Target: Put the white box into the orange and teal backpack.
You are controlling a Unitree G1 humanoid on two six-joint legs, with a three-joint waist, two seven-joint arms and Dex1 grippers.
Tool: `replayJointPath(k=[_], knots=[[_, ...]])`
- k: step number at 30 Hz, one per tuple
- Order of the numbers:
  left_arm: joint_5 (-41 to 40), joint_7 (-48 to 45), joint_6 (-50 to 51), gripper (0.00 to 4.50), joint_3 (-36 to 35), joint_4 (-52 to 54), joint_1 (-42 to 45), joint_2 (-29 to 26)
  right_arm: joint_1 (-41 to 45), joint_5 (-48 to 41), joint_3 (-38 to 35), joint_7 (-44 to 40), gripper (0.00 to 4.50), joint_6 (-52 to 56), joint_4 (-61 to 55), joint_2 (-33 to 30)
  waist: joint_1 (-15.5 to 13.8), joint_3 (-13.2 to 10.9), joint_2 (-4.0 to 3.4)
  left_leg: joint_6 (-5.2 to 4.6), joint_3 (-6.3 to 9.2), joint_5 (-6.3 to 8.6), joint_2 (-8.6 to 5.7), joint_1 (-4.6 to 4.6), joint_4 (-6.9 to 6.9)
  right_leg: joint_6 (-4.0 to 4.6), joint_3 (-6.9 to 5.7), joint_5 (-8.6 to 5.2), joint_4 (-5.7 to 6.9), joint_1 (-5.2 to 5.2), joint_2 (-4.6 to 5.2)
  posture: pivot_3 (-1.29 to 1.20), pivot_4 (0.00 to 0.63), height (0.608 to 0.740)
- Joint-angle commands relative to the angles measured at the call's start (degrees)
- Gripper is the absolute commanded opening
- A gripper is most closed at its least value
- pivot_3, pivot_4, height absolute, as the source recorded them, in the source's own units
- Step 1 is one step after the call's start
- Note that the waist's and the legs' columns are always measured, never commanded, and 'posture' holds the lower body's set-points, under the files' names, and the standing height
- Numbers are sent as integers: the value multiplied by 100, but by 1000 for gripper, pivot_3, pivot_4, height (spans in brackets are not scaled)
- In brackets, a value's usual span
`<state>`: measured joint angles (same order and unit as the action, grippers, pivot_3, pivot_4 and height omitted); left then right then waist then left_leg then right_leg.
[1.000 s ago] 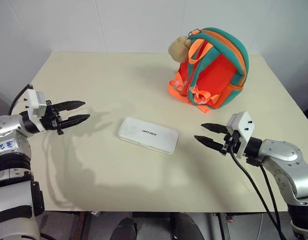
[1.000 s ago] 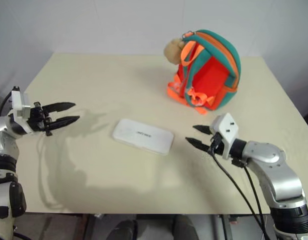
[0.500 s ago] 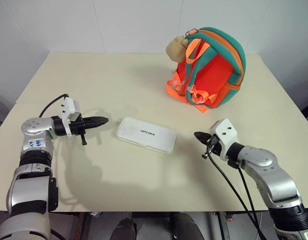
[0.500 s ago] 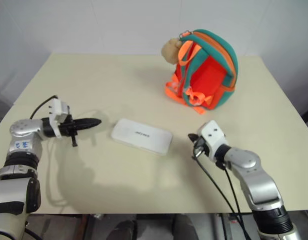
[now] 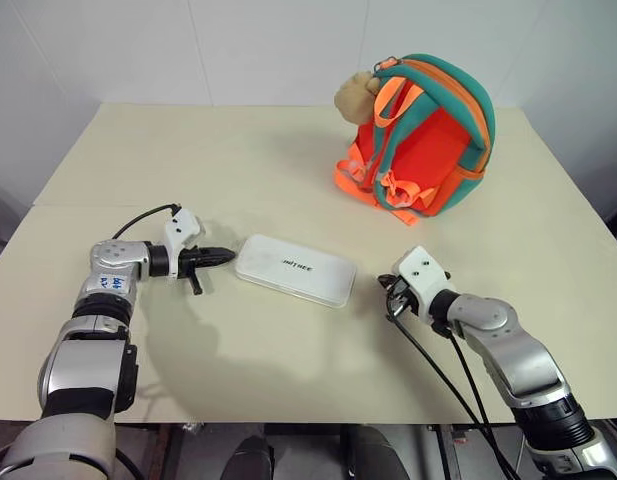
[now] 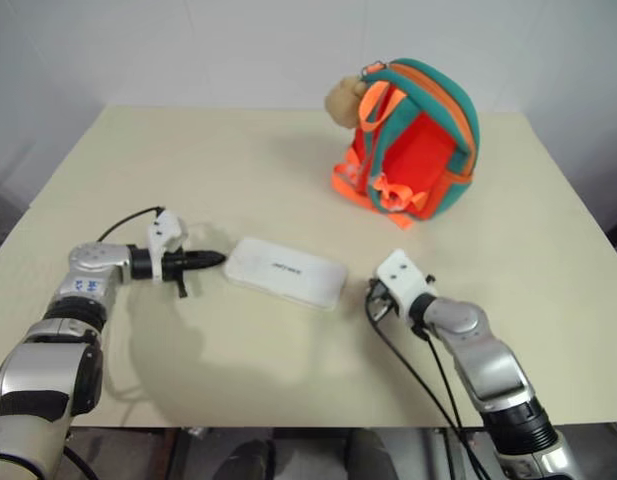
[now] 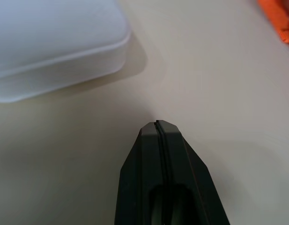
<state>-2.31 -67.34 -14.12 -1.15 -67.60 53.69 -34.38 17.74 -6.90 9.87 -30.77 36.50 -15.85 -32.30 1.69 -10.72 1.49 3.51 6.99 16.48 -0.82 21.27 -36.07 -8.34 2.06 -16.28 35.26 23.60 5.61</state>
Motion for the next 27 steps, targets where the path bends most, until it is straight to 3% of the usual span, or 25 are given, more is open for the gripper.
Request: replayJointPath(k=[1, 13, 27], knots=[[-29, -54, -10, 0, -63, 104, 182, -22, 41, -143, 15, -203, 120, 84, -422, 28, 1, 0, 0, 0, 0, 0, 0, 0, 0, 0, 0, 0, 0, 0, 0, 0, 150, 740], [-198, -294, 73, 0, -170, 344, 160, 119, 457, -49, 323, -283, 120, 14, -179, 325, -12, 0, 0, 0, 2, 0, 0, 0, -5, 0, 0, 0, 6, 0, 1, 0, 150, 740], [-320, -841, 520, 0, -108, 1030, -163, 163, 608, -25, 389, -628, 120, -78, -74, 260, -11, 0, 0, 0, 2, 0, 0, 0, -4, 0, 0, 0, 5, 0, 1, 0, 150, 740]])
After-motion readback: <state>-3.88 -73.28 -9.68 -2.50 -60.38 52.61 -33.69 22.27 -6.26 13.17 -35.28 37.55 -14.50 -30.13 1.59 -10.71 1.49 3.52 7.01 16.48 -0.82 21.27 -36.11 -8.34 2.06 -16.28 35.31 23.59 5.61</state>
